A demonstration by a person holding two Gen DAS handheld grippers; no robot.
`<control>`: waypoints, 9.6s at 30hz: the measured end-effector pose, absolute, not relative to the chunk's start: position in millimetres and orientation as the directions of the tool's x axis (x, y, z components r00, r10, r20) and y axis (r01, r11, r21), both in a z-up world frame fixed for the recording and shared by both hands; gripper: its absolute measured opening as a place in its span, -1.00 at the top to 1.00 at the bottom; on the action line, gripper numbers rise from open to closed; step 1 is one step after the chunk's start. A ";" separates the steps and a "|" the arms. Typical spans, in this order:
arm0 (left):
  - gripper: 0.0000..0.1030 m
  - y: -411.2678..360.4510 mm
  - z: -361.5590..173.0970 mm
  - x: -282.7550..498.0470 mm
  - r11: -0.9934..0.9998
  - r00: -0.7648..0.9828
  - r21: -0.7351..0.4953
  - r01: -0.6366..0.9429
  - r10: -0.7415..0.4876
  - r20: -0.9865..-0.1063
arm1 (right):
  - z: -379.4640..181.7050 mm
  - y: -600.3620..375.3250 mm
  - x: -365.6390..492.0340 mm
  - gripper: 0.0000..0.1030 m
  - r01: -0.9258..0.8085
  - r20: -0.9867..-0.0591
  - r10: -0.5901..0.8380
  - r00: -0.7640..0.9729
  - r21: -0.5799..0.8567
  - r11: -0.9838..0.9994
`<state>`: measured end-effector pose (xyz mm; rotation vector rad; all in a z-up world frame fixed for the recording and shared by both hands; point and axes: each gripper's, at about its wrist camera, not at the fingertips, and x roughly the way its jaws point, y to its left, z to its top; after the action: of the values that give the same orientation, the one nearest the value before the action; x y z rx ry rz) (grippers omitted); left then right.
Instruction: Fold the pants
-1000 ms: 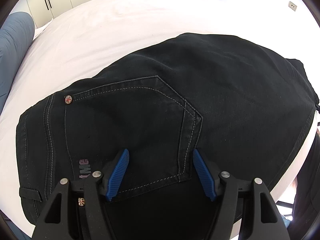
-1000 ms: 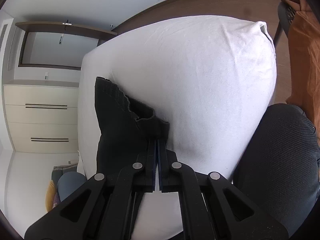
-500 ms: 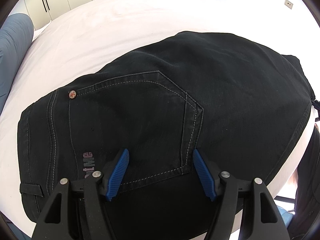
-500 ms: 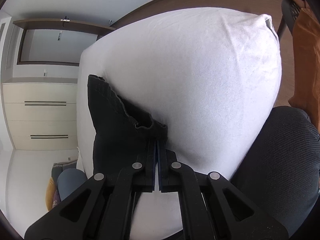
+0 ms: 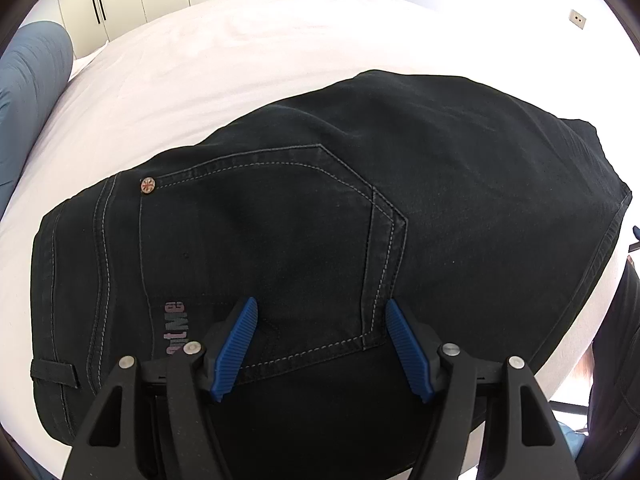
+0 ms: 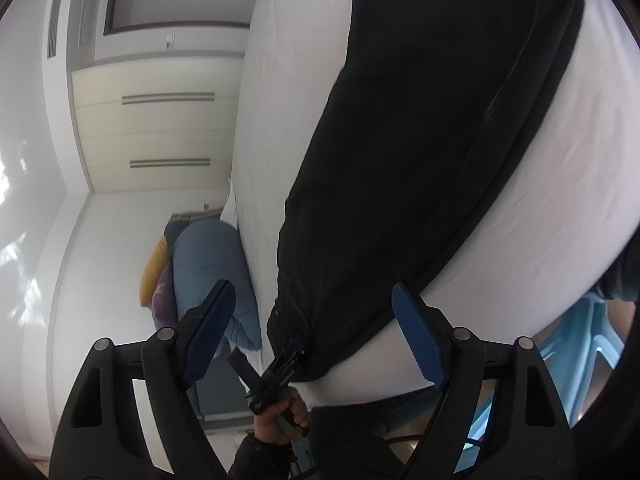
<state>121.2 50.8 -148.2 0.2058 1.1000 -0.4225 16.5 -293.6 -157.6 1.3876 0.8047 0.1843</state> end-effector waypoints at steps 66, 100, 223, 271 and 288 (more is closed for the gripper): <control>-0.38 -40.6 -92.1 156.2 0.884 0.428 -0.155 0.441 -0.359 -0.830 | -175.6 -311.1 89.1 0.10 0.277 -0.433 0.591 0.680 0.899 0.340; 0.89 -155.7 -143.4 241.3 0.826 0.280 -0.196 0.529 -0.388 -0.878 | -194.6 -365.6 220.0 1.00 0.332 -0.617 0.520 0.590 0.773 0.541; 0.90 25.9 -173.8 117.2 0.873 0.311 -0.424 0.243 -0.484 -0.818 | -88.1 -341.7 88.4 0.86 0.387 -0.658 0.032 0.753 0.481 0.787; 0.81 -72.4 -129.6 228.3 0.757 0.046 -0.520 0.396 -0.582 -0.812 | -67.6 -111.2 100.8 0.85 -0.161 -0.713 -0.038 0.700 -0.209 0.964; 0.80 -20.7 -152.0 232.3 0.829 0.090 -0.444 0.340 -0.499 -0.862 | -98.5 -69.7 127.3 0.85 -0.308 -0.807 0.061 0.588 -0.153 0.939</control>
<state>232.3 -20.7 -152.0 -0.1423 1.3429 -0.6269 127.3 -69.7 -98.5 -0.2910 0.9207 0.2184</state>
